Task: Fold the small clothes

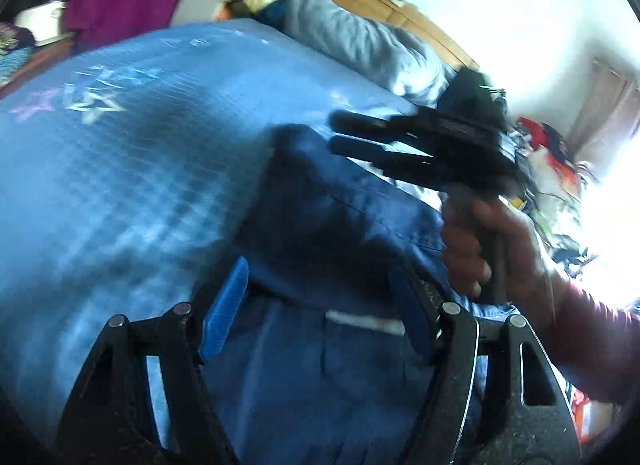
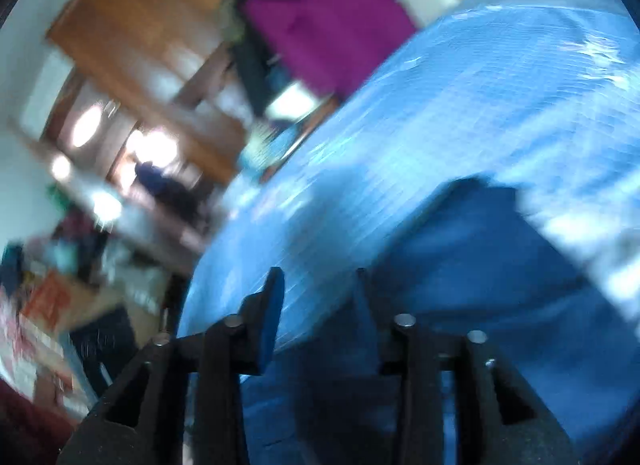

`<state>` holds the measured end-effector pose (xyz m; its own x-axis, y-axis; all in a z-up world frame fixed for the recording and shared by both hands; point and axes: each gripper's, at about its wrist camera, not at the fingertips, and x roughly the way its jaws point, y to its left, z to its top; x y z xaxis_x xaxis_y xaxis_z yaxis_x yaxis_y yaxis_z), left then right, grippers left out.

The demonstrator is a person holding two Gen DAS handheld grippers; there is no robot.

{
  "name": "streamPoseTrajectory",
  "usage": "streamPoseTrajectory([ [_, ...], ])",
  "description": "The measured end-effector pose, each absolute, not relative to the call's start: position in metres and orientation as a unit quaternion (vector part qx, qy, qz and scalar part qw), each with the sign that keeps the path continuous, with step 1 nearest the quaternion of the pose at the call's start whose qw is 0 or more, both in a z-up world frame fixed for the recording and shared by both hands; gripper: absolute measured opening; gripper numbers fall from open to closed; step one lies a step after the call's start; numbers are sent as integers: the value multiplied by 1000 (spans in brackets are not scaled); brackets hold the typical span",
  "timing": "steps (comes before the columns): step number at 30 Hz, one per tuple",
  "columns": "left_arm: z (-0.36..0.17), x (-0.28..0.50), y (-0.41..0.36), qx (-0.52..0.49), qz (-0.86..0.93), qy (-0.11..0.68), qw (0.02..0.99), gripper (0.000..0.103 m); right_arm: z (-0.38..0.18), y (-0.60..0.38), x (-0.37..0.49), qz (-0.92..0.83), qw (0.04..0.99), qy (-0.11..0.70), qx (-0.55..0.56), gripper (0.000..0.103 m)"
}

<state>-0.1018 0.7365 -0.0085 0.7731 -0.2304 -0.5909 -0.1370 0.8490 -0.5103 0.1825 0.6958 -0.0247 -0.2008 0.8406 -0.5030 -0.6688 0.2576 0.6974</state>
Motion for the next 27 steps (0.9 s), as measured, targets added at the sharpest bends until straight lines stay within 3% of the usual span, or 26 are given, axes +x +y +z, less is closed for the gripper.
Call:
streamPoseTrajectory([
  [2,-19,-87,739,-297,-29,352,887,70,-47,698,211,572,623,525,90,45],
  [4,-31,-81,748,-321,-13,368,872,63,-65,712,224,561,613,551,79,45],
  [7,-36,-83,759,-345,-14,361,866,57,-71,728,236,554,620,552,68,35],
  [10,-35,-87,761,-336,-4,370,866,46,-71,741,251,523,654,545,52,15],
  [12,-34,-100,767,-338,5,376,863,27,-59,741,256,478,704,526,15,18],
  [13,-34,-108,773,-352,6,374,858,25,-50,733,254,463,723,513,5,27],
  [14,-35,-117,778,-368,3,370,853,24,-37,721,249,469,726,503,16,29],
  [17,-26,-149,778,-356,49,374,855,59,-5,696,217,507,713,482,44,38],
  [22,-8,-218,786,-365,66,357,857,67,-4,664,132,565,663,490,20,40],
  [27,-1,-269,787,-379,72,355,851,68,-43,719,102,561,631,535,-43,39],
])
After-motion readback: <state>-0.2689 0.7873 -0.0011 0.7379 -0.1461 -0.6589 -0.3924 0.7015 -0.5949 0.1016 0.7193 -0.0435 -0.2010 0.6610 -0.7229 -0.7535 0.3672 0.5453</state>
